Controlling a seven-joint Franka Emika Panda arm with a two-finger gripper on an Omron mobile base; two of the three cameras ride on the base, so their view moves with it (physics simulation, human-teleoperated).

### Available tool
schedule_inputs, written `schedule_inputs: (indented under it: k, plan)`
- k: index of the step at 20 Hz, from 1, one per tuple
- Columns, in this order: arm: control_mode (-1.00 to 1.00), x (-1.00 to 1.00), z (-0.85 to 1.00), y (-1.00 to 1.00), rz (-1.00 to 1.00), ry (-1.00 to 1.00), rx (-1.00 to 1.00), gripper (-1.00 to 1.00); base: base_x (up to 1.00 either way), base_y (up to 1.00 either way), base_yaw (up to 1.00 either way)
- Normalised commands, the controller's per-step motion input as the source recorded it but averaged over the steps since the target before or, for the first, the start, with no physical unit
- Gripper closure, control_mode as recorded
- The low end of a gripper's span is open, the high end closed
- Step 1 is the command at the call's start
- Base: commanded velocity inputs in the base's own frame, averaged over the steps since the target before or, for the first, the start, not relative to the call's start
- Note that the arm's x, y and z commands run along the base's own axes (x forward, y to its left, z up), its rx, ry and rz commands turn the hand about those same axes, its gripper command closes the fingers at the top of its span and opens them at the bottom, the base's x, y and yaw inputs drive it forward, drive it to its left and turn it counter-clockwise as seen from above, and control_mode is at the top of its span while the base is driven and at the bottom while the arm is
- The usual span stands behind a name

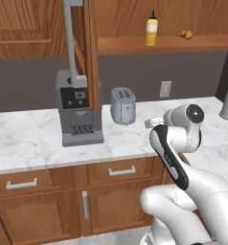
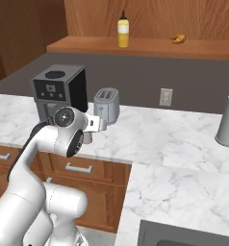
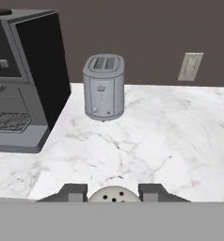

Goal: Pick the shaker and mustard from the counter and place them in the cabinet.

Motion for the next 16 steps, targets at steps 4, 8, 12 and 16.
schedule_inputs:
  k: [4, 8, 12, 16]
  plan:
    - [1.0, 0.0, 0.0, 0.0, 0.0, 0.0, 0.0, 1.0, 0.36, -0.08, 0.0]
    - [1.0, 0.0, 0.0, 0.0, 0.0, 0.0, 0.0, 1.0, 0.34, -0.1, 0.0]
    - [1.0, 0.0, 0.0, 0.0, 0.0, 0.0, 0.0, 1.0, 0.32, -0.1, 0.0]
    - [1.0, 0.0, 0.0, 0.0, 0.0, 0.0, 0.0, 1.0, 0.33, -0.1, 0.0]
